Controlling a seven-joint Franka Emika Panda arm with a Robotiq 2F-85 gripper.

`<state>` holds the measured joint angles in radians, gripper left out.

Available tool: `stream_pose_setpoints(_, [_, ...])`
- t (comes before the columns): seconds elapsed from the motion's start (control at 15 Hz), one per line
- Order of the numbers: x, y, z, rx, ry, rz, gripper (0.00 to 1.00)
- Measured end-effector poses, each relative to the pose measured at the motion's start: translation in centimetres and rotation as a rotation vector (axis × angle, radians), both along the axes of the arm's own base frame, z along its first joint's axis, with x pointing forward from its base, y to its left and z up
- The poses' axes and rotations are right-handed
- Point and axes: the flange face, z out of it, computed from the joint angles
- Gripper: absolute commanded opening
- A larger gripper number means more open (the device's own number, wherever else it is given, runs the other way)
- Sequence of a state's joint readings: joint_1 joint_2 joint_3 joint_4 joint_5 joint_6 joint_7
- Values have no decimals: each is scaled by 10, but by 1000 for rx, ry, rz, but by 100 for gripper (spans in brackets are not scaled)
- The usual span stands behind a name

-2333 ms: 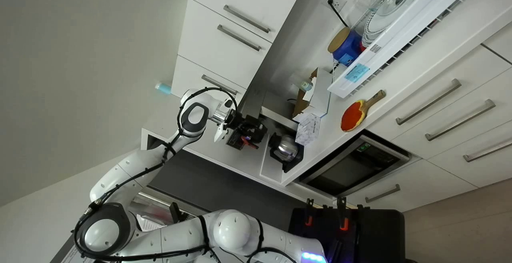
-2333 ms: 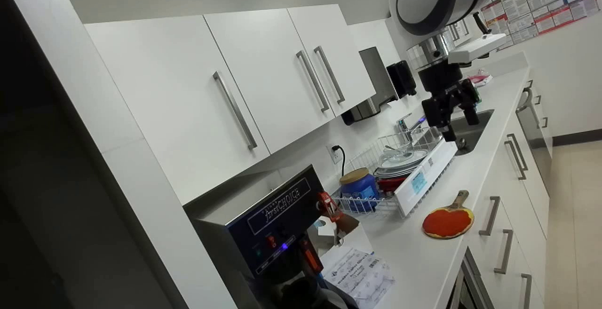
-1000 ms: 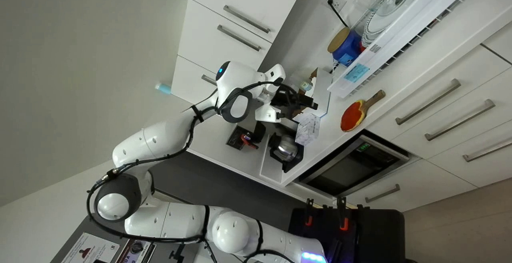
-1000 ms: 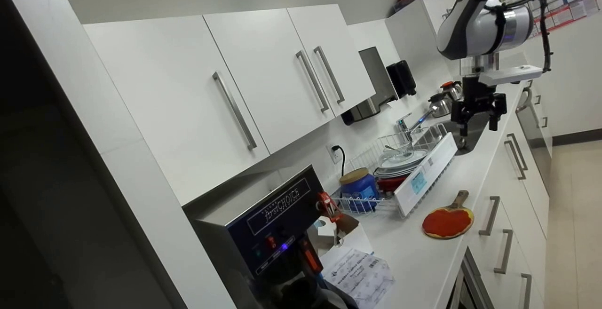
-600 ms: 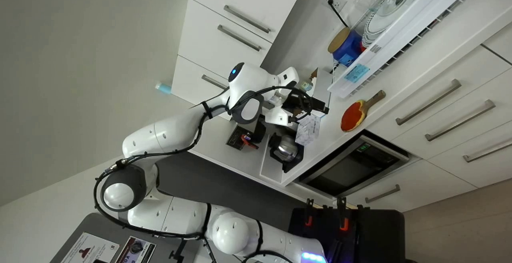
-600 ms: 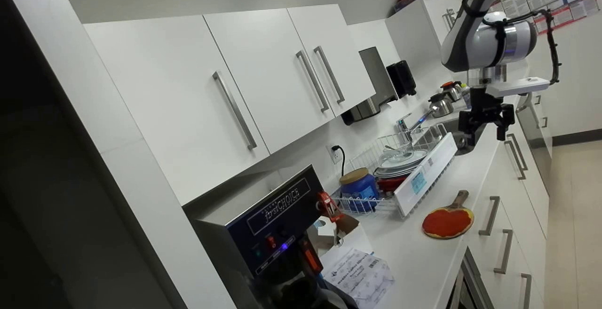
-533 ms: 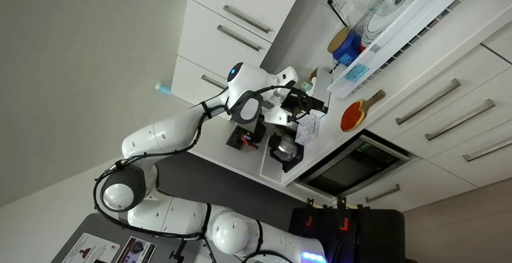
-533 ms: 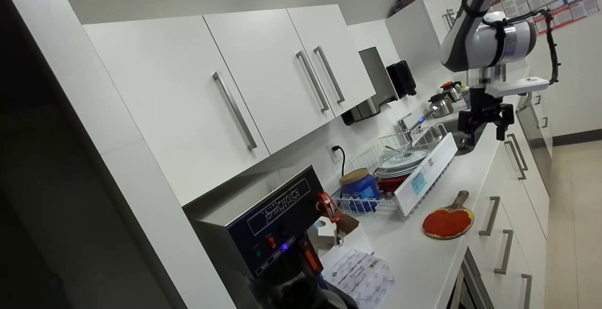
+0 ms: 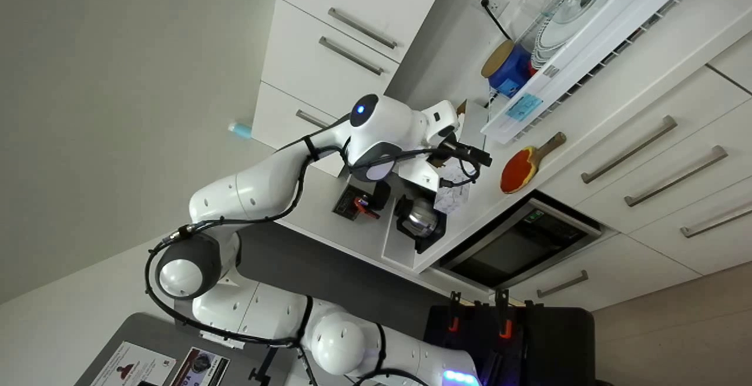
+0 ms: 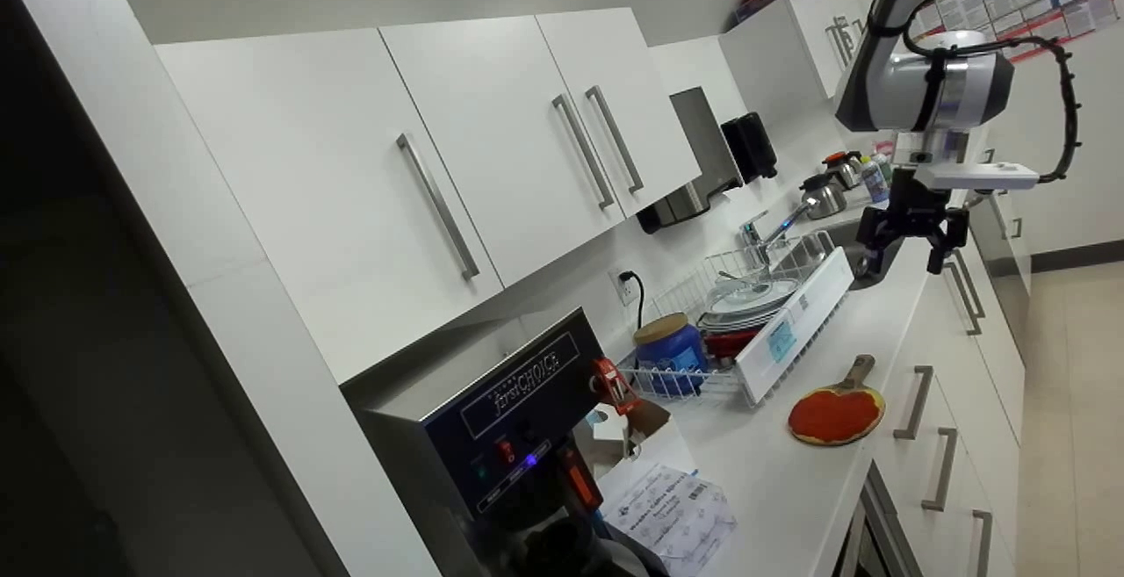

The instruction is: Open the top drawer.

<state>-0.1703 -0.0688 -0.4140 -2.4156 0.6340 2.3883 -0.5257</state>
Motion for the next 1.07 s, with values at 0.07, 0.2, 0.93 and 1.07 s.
stream_pose_setpoints(0.07, [-3, -9, -11, 30, -22, -28, 100])
stream_pose_setpoints(0.2, [-10, -29, -39, 82, -71, -84, 100])
stream_pose_setpoints(0.93, [-21, -103, -211, 208, -168, -219, 100])
stream_pose_setpoints(1.07, [-16, -104, -228, 211, -149, -212, 100])
